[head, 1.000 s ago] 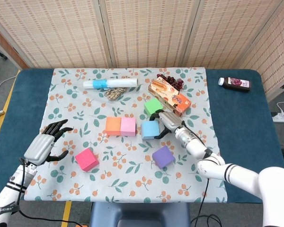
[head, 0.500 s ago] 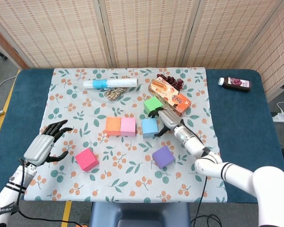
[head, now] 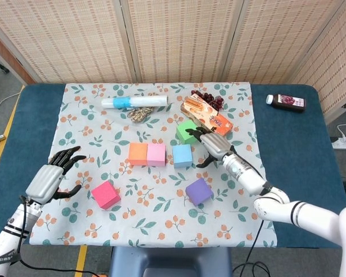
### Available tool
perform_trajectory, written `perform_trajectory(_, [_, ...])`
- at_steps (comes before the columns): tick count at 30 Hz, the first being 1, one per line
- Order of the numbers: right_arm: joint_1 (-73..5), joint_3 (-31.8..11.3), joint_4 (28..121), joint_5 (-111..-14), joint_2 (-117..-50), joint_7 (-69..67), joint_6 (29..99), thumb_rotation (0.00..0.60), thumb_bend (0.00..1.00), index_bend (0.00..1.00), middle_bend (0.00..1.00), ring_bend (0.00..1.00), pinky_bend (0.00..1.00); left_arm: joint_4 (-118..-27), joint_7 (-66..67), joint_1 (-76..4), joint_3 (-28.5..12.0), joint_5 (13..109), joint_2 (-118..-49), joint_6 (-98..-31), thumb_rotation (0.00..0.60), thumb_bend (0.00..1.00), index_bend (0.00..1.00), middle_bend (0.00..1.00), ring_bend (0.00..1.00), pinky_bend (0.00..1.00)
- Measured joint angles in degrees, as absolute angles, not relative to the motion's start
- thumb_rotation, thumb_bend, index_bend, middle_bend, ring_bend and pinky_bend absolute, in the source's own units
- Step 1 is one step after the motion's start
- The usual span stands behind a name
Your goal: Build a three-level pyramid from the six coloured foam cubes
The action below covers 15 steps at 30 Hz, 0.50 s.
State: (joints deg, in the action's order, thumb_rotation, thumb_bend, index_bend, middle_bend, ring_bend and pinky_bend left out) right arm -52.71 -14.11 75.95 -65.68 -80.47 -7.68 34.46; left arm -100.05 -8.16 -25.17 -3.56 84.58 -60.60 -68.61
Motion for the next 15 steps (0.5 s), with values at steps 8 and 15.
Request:
perform_trajectory(8, [-57.1,-15.0,70.9,-63.2,-80.1,-1.4,32.4,0.6,0.0,0.0,0.12,0.01,0.13,-100.5,-8.0,-24.8,-3.9,84.2,-60.4,-68.8,0.6,0.32,0.16,0.0,0.0,0.09])
perform_trajectory(15, [-63.3,-14.2,55.6,-62.0,-86.8,1.9,26.2,0.6,0.0,0.0,0.12,0.0,0.11,-100.3,-8.3,-24.1,-3.9,82.4,-60.3,-68.5,0.6,0.32,0.16,0.0,0.0,0.09])
